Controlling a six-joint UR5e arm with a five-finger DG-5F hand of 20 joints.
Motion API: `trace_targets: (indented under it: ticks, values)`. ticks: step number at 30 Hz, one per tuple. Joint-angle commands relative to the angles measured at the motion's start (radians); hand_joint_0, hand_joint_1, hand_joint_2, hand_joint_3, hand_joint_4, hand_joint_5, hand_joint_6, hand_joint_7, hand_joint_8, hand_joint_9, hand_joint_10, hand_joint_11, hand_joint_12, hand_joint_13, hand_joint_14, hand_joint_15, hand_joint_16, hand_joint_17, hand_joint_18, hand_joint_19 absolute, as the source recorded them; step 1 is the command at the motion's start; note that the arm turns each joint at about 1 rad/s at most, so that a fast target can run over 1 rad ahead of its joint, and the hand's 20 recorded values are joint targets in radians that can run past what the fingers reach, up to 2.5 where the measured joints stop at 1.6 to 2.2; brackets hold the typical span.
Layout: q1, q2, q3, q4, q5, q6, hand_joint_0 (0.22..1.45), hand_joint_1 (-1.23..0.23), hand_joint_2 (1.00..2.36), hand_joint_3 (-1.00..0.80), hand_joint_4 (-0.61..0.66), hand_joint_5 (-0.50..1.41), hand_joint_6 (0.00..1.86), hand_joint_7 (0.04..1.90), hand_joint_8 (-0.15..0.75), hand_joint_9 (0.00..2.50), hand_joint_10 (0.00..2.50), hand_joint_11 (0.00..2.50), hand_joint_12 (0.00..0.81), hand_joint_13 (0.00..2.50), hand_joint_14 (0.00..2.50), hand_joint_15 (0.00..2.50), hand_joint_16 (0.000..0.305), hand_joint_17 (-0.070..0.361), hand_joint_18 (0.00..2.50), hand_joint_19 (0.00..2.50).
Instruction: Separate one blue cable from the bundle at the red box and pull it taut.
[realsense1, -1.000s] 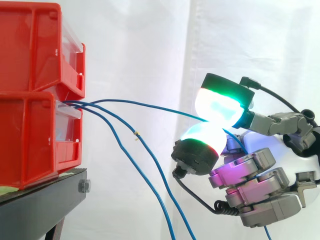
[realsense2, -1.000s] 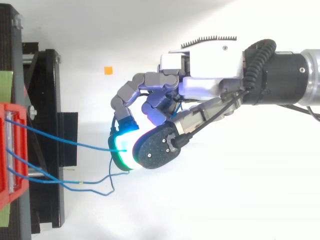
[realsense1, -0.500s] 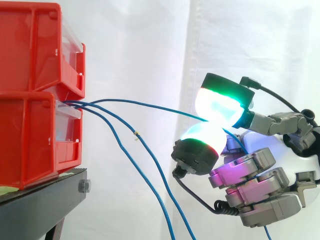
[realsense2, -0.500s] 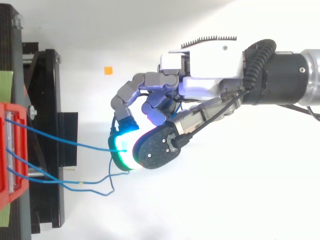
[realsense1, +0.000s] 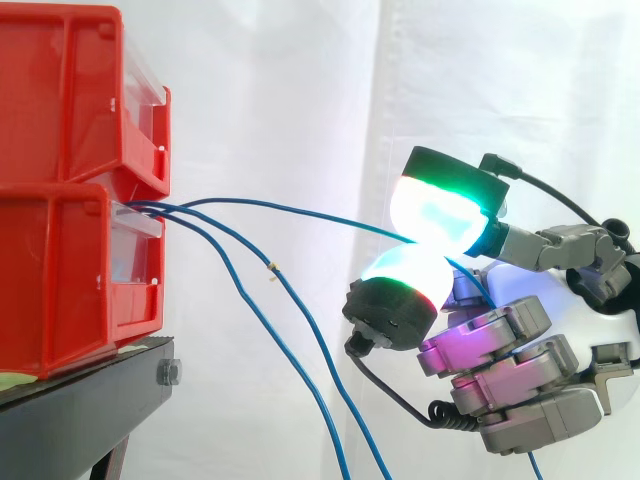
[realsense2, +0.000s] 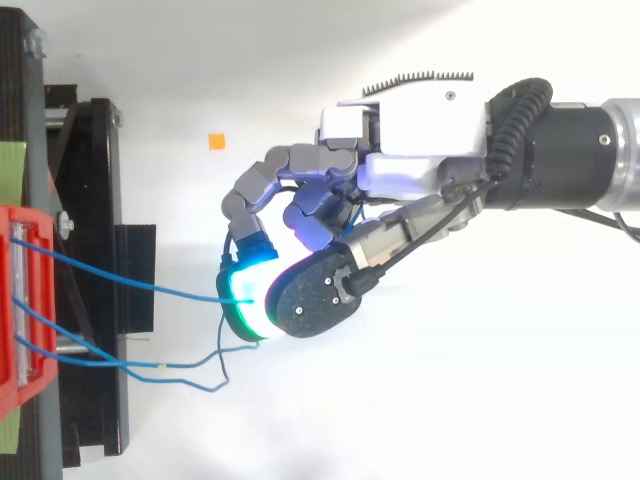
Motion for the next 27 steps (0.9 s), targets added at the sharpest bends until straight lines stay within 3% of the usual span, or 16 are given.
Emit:
trace_targets:
  ticks: [1, 27]
  values:
    - [0.000, 0.000, 0.001, 0.000, 0.000, 0.000, 0.81, -0.83, 1.01, -0.30, -0.25, -0.19, 0.94, 1.35, 0.251, 0.74, 2.37, 1.36, 0.318, 0.93, 2.50, 1.38, 0.028, 0.063, 1.28, 1.85]
    - [0.000, 0.000, 0.000, 0.000, 0.000, 0.000, 0.81, -0.84, 1.01, -0.31, -0.24, -0.19, 0.94, 1.35, 0.250, 0.74, 2.36, 1.36, 0.319, 0.93, 2.50, 1.40, 0.029, 0.064, 1.29, 1.85]
